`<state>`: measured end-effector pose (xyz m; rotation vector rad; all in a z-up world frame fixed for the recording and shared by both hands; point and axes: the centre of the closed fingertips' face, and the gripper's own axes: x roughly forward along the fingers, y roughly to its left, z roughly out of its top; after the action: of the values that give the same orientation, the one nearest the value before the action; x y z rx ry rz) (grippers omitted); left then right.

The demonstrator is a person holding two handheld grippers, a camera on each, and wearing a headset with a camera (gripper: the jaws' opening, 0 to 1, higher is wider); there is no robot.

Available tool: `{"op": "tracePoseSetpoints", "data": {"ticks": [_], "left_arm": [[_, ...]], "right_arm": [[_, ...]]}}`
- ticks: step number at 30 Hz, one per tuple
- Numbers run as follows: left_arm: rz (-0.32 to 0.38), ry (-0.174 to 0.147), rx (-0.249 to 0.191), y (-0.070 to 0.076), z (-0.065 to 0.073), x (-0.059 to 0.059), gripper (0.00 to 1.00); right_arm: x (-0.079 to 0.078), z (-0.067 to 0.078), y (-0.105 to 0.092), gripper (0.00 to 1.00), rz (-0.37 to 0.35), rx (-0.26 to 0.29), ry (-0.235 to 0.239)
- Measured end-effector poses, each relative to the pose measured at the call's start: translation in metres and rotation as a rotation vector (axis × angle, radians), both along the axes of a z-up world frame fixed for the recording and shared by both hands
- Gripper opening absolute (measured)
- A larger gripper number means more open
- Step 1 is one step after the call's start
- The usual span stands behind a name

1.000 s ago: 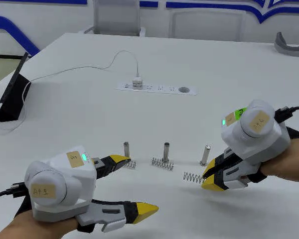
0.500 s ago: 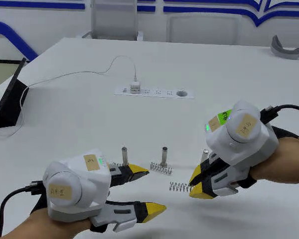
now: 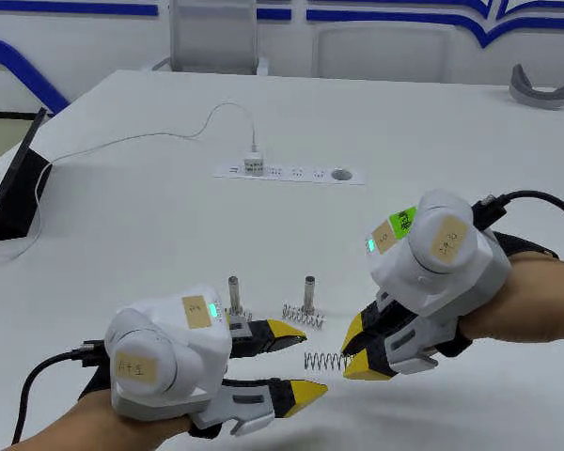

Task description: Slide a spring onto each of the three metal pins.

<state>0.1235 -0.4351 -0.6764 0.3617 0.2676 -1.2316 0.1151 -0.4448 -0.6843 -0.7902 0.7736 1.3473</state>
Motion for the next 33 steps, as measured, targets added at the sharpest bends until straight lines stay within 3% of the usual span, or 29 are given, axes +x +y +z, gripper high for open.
{"op": "tracePoseSetpoints", "data": {"ticks": [12, 18, 23, 33], "left_arm": [[-0.042, -0.051, 0.028, -0.004, -0.003, -0.005, 0.13], [-0.050, -0.042, 0.033, -0.005, -0.006, -0.007, 0.12], [-0.053, -0.042, 0.043, -0.004, -0.008, -0.008, 0.12], [-0.044, -0.036, 0.012, -0.007, -0.004, -0.007, 0.11]], "right_arm": [[-0.005, 0.000, 0.001, 0.12, 0.036, -0.026, 0.001], [-0.007, 0.006, 0.001, 0.12, 0.042, -0.029, 0.000], [-0.008, 0.016, 0.007, 0.12, 0.030, -0.001, 0.012], [-0.009, 0.035, 0.023, 0.12, 0.055, 0.028, -0.017]]}}
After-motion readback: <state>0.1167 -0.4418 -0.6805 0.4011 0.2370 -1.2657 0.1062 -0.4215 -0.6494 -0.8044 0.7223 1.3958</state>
